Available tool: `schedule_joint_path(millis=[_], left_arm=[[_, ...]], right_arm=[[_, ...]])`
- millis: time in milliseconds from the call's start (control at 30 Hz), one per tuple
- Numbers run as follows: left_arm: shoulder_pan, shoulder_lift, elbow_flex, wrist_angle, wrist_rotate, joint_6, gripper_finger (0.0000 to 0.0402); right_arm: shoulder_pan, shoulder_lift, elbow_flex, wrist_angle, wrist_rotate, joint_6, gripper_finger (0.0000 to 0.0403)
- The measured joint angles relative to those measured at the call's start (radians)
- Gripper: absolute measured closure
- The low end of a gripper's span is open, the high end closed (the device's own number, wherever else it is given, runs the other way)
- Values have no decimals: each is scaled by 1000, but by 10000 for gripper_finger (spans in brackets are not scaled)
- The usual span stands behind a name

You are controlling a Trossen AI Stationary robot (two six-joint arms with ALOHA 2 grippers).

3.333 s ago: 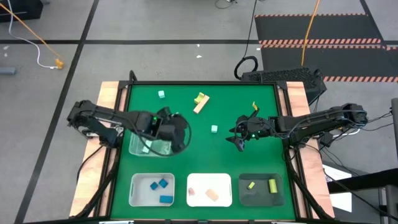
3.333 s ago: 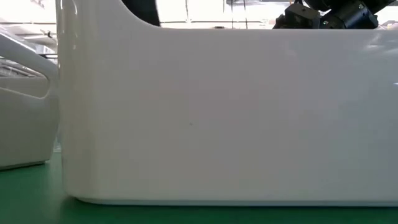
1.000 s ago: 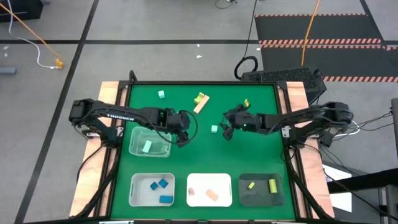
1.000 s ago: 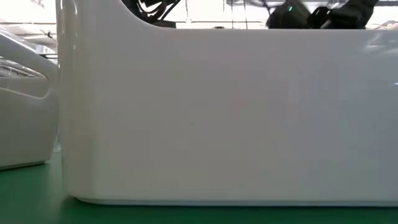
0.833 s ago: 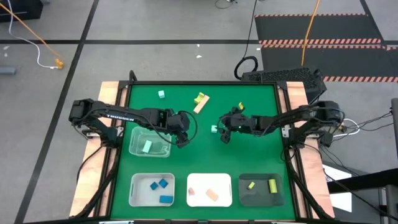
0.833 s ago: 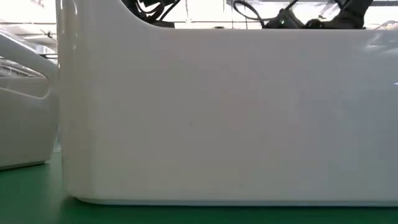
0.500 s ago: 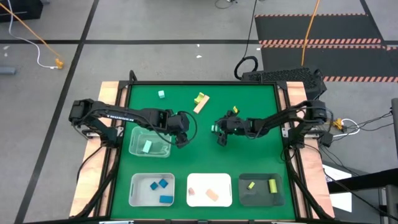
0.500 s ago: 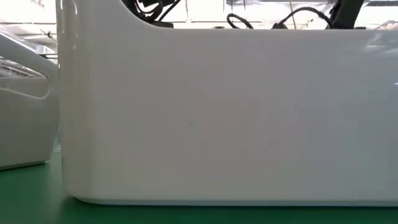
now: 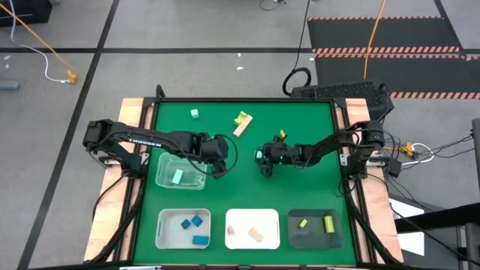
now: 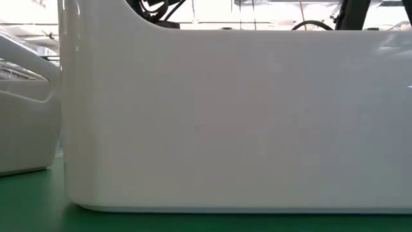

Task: Sort & place blocks by color
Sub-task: Put the bottom light blue block into the transparent bin

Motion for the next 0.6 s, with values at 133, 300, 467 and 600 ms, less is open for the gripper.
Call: schedule_joint_path(millis=[133,300,467,600], left_arm=[[4,0,0,3,8,-16,135],[39,0,0,26,52,-72,135],[110,0,0,144,183,-69,135],[160,0,0,282,329,-131,135]], right_arm=[[0,-1,0,5,-2,1,289],[0,-47,2,35,-27,4,290],[0,-129,25,36,-26,-48,290],[9,-193,49,36,-25,-153,290]])
